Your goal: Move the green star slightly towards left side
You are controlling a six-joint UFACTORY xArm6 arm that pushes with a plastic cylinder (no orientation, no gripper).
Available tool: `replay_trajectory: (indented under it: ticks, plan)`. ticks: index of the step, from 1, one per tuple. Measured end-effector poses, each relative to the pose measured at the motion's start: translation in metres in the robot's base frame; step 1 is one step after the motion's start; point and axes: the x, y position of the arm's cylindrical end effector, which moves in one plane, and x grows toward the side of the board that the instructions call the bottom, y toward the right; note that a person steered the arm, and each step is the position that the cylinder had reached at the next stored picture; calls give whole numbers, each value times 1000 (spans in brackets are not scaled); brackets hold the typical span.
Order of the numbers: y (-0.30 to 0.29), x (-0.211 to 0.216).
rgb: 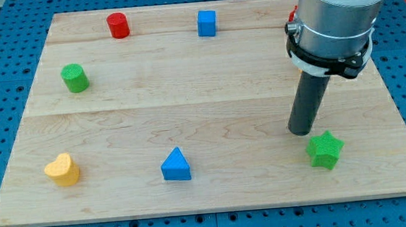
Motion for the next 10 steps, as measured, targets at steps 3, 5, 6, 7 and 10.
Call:
replay_trajectory:
  ticks: [3, 5, 6, 7, 10]
  plan:
    - [59, -43]
    - [134, 9]
    - [122, 59]
    - [80, 59]
    - [11, 47]
